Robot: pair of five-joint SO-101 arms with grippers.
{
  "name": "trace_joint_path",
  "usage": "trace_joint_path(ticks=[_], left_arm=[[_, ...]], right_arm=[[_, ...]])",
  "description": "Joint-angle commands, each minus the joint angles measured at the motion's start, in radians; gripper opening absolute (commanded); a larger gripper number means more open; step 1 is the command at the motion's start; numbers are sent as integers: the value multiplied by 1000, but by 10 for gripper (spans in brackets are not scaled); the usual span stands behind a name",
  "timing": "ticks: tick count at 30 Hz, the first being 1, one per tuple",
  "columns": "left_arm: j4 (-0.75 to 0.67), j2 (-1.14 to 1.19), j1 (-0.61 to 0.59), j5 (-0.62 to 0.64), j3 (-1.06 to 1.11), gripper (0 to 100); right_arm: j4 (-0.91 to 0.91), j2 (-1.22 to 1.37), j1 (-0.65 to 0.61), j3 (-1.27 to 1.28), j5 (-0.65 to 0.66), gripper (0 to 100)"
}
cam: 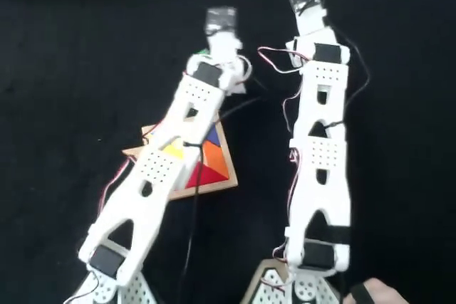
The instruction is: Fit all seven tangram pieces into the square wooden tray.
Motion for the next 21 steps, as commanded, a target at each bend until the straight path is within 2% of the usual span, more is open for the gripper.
trace_joint_path(ticks=[1, 6, 10, 14, 17, 21], left_arm=[[152, -215, 91, -180, -50, 28], [376, -479, 105, -336, -48, 29], [543, -738, 35, -437, -47, 29], [535, -957, -202, -465, -45, 29], [526, -968, -343, -466, -44, 29], [420, -842, -400, -486, 91, 29]], right_arm=[[-11, -21, 6, -54, -2, 11], [-14, -21, 9, -54, -2, 11], [-15, -21, 12, -54, -2, 11], [-12, -21, 11, -54, -2, 11], [-14, -19, 9, -54, -2, 11], [-15, -16, 8, -54, -2, 11]])
